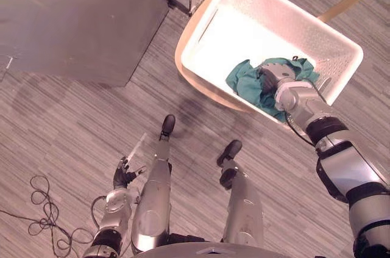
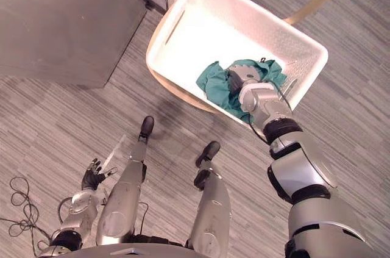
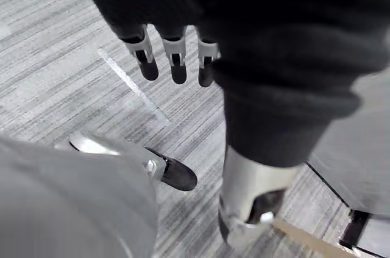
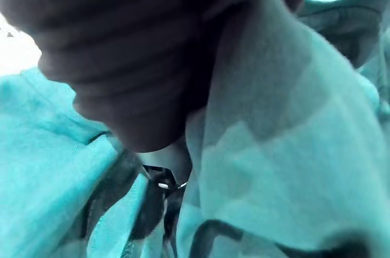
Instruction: Pick up the laundry basket with both hands and put the clothes into the washing machine.
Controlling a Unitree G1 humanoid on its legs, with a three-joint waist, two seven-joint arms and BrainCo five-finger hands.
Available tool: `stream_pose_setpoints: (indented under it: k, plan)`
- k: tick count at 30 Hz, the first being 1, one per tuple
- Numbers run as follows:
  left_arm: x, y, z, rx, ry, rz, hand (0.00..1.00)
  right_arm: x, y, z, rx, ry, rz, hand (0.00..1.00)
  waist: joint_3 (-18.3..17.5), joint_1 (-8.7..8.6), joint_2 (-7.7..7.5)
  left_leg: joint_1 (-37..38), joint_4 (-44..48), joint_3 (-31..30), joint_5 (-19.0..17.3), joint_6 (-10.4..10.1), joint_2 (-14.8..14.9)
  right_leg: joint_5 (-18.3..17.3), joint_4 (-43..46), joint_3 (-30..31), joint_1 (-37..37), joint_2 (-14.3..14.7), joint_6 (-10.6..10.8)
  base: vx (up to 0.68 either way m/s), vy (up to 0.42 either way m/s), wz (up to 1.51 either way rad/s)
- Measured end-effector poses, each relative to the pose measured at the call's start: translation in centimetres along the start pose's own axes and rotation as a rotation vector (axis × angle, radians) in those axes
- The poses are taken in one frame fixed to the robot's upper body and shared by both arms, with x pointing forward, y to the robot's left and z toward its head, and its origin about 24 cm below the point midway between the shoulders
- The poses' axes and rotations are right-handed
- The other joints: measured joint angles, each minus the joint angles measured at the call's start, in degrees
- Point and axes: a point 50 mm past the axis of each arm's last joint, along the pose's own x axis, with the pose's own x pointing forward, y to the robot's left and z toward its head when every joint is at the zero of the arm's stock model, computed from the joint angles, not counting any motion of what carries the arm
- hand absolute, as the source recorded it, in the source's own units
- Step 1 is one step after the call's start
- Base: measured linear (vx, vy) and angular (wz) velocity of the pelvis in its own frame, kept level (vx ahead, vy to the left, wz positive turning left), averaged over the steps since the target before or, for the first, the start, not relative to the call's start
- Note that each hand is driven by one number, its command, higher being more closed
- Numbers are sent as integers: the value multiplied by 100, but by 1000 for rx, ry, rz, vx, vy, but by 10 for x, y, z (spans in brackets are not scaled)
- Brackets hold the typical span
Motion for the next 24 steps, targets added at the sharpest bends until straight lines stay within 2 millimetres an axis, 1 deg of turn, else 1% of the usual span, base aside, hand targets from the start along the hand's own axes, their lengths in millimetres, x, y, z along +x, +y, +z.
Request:
stream_pose_setpoints:
  k: [3,7,9,11,12,14,15,16,17,18,19,20,21,22,23,24]
  plan:
    - [-1,-4,-2,-8,4,-8,0,1,-1,0,33,17,-15,100,-39,-19,2,11,0,2,7,1,4,-1,18,5,1,-6,-2,-41,-78,0]
    - [-1,-4,-2,-11,5,-2,0,3,-7,-1,107,56,-57,100,-39,-27,2,16,-7,4,24,1,21,-2,36,-1,0,-7,-6,-37,-80,1]
    - [-1,-4,-2,-14,6,8,0,4,-14,-3,190,83,-98,100,-39,-38,2,18,-8,6,38,-2,22,-2,43,-2,1,-8,-7,-25,-87,1]
    - [-1,-3,-2,-16,7,18,0,6,-26,-4,373,121,-203,100,-39,-61,2,27,-10,16,47,-4,25,-1,52,4,1,-13,-8,-22,-77,-1]
    - [-1,-4,-2,-17,8,19,0,6,-30,-5,423,132,-230,100,-39,-62,2,30,-10,19,48,-4,26,-1,55,7,1,-13,-8,-24,-79,-1]
    - [-1,-4,-2,-28,10,24,0,7,-48,-9,663,159,-348,100,-39,-76,2,37,-10,24,57,-13,30,-1,70,11,-1,-16,-9,-28,-80,0]
    - [-1,-4,-2,-29,10,27,0,7,-53,-11,735,165,-382,100,-39,-74,2,40,-10,26,57,-14,31,-3,76,13,0,-17,-11,-32,-81,0]
    - [-1,-4,-2,-30,9,32,0,6,-63,-15,865,175,-443,100,-39,-75,2,48,-12,32,59,-16,31,-7,91,16,0,-23,-18,-27,-64,0]
    - [-1,-4,-2,-31,10,35,0,6,-68,-17,945,178,-477,100,-39,-76,2,54,-19,40,60,-15,32,-8,98,17,0,-25,-20,-34,-80,-1]
    - [-1,-4,-2,-33,9,36,0,6,-76,-18,1099,174,-533,100,-39,-83,2,78,-54,61,72,-14,35,-13,117,22,0,-33,-25,-40,-93,0]
    - [-1,-4,-2,-39,10,39,0,5,-81,-20,1200,170,-568,100,-39,-90,2,85,-57,84,74,-13,35,-16,133,25,0,-43,-27,-33,-78,0]
    - [-1,-4,-2,-40,10,39,0,5,-83,-20,1248,167,-585,100,-39,-91,2,85,-57,101,77,-9,35,-16,137,25,0,-48,-26,-30,-74,2]
    - [-1,-3,-2,-41,9,40,0,5,-85,-20,1362,157,-613,100,-39,-93,2,84,-58,149,84,0,38,-17,144,25,0,-57,-26,-25,-66,2]
    - [-1,-3,-2,-43,10,42,0,5,-85,-19,1460,143,-632,100,-39,-108,2,85,-56,215,93,12,40,-19,154,26,0,-73,-23,-29,-79,2]
    - [-1,-3,-2,-44,10,43,0,5,-85,-17,1502,135,-636,100,-39,-117,2,85,-56,223,95,13,37,-19,156,27,0,-80,-22,-24,-78,2]
    - [-1,-3,-2,-49,10,49,0,6,-86,-12,1601,110,-639,100,-39,-137,2,84,-54,226,103,14,34,-19,157,27,1,-85,-22,-16,-71,2]
